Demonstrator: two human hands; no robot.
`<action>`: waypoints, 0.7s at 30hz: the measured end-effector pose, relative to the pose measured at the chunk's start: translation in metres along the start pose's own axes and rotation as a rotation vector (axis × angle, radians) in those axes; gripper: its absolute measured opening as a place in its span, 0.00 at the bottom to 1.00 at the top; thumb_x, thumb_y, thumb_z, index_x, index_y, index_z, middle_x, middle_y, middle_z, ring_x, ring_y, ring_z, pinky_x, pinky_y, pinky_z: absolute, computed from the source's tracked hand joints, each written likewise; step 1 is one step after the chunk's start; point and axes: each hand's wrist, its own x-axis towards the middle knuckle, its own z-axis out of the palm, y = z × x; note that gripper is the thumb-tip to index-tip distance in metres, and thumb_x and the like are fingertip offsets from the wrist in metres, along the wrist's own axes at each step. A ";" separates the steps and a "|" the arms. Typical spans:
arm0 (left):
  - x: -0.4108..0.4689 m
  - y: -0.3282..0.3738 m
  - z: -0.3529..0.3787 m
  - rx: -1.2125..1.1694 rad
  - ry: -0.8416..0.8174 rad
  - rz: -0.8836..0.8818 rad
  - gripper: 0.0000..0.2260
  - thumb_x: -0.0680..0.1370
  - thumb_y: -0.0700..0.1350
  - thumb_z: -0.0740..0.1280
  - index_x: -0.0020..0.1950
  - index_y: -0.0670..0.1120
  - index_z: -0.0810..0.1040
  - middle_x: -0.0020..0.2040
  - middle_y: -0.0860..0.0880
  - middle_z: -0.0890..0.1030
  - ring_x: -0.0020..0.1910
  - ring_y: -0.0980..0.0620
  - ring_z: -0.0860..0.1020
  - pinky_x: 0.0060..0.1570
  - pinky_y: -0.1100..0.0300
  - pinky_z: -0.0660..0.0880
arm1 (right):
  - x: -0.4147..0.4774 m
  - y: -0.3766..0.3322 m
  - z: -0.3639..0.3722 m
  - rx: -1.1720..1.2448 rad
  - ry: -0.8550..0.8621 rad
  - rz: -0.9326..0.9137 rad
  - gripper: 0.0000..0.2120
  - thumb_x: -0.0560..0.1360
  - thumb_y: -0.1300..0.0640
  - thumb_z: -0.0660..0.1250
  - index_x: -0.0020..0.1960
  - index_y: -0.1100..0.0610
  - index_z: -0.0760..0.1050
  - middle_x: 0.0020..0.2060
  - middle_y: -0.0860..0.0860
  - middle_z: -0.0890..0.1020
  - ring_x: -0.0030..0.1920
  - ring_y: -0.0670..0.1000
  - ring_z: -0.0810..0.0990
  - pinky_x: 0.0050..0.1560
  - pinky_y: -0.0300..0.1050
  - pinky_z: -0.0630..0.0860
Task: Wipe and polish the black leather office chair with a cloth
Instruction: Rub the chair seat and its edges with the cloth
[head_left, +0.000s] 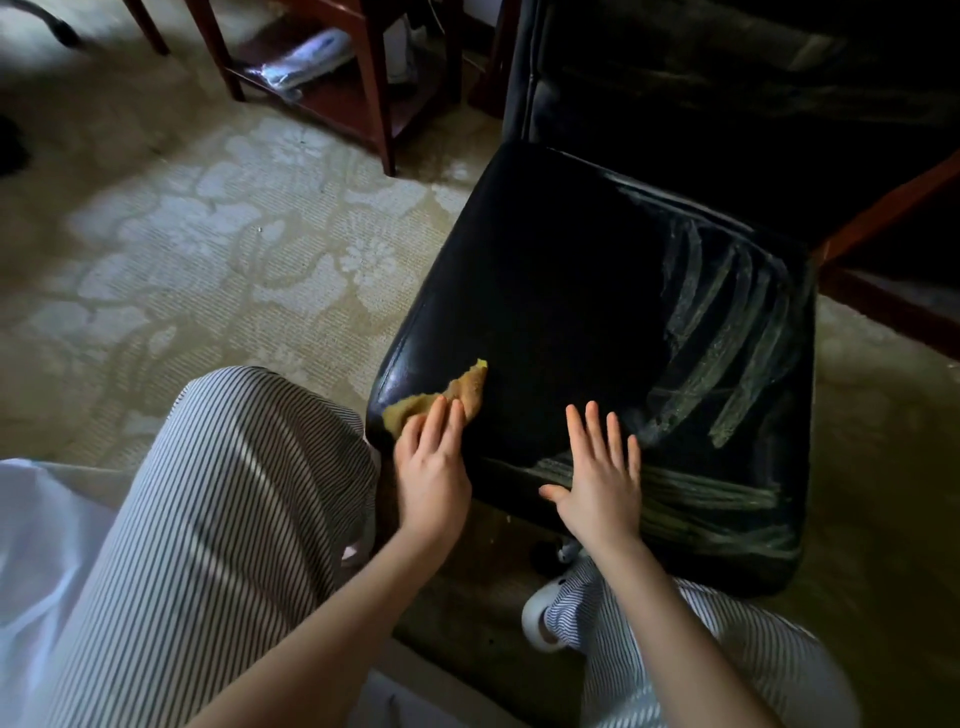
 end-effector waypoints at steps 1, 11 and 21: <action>-0.005 0.007 0.003 -0.012 0.013 0.017 0.26 0.66 0.31 0.67 0.64 0.40 0.76 0.63 0.41 0.76 0.57 0.36 0.75 0.59 0.44 0.72 | 0.001 -0.002 0.001 0.016 0.001 0.002 0.46 0.72 0.45 0.68 0.77 0.50 0.40 0.77 0.50 0.44 0.76 0.53 0.40 0.73 0.51 0.38; -0.004 0.011 0.007 0.121 -0.114 0.279 0.31 0.62 0.39 0.77 0.65 0.44 0.75 0.62 0.45 0.78 0.57 0.41 0.78 0.54 0.48 0.75 | 0.006 -0.022 0.002 0.090 0.007 0.074 0.45 0.73 0.46 0.68 0.77 0.49 0.40 0.76 0.49 0.43 0.76 0.51 0.39 0.73 0.53 0.39; 0.077 -0.064 -0.020 0.119 0.054 0.106 0.22 0.69 0.41 0.59 0.63 0.45 0.77 0.60 0.44 0.79 0.54 0.39 0.76 0.52 0.49 0.75 | 0.009 -0.027 0.003 0.131 0.020 0.113 0.46 0.71 0.42 0.69 0.76 0.46 0.42 0.76 0.45 0.45 0.76 0.48 0.41 0.73 0.54 0.39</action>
